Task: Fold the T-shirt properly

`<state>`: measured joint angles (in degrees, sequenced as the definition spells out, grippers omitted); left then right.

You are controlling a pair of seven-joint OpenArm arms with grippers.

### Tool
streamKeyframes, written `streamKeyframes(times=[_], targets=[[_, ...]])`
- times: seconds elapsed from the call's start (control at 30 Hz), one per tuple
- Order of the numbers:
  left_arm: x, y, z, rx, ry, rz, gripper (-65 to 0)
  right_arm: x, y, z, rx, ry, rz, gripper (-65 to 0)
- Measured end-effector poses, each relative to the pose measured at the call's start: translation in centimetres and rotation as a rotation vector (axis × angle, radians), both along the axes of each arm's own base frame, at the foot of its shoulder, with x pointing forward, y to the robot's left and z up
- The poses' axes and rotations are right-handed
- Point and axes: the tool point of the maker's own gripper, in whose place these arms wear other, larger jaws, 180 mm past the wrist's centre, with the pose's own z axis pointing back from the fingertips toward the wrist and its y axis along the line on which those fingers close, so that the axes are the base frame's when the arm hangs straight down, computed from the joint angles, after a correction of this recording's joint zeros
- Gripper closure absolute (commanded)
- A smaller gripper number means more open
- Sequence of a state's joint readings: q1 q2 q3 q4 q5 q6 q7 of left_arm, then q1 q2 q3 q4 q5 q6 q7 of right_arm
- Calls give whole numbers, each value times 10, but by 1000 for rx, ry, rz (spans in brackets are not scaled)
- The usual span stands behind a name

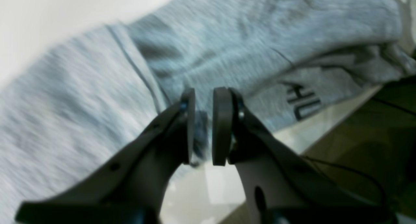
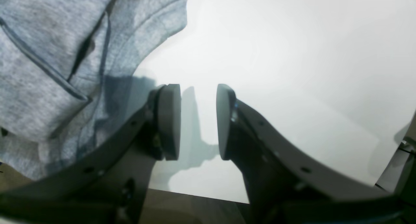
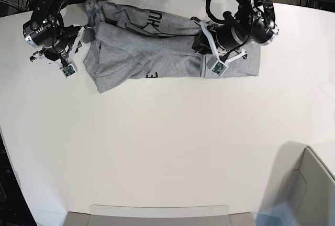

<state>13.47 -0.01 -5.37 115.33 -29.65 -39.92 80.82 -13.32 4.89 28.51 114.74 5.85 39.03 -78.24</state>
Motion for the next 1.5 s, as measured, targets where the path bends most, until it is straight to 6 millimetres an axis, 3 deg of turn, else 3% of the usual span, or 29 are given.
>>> streamKeyframes(times=[0.1, 0.3, 0.37, 0.53, 0.77, 0.9, 1.03, 1.3, 1.5], targets=[[3, 16, -1, 14, 2, 54, -60, 3, 0, 2, 1, -8, -1, -189], [10, 81, -1, 83, -6, 255, -4, 22, 20, 12, 72, -81, -28, -193], [14, 92, 2, 92, -19, 286, -2, 27, 27, 15, 119, -105, -44, -200], [12, 90, -1, 82, -8, 289, -2, 25, 34, 15, 222, -134, -116, -291], [8, 96, -12, 92, 30, 286, -2, -2, 37, 4, 383, -129, -212, -295], [6, 95, -16, 85, 47, 287, -1, -13, 49, -19, 491, -66, -233, -295], [5, 95, -19, 82, 56, 287, -1, -29, 42, -47, 573, 1, -333, -295], [6, 95, -18, 81, 53, 287, -1, -28, 23, -49, 580, -28, -401, -295], [5, 95, -19, 81, 56, 287, -1, -10, 62, -57, 680, -11, -302, -295]])
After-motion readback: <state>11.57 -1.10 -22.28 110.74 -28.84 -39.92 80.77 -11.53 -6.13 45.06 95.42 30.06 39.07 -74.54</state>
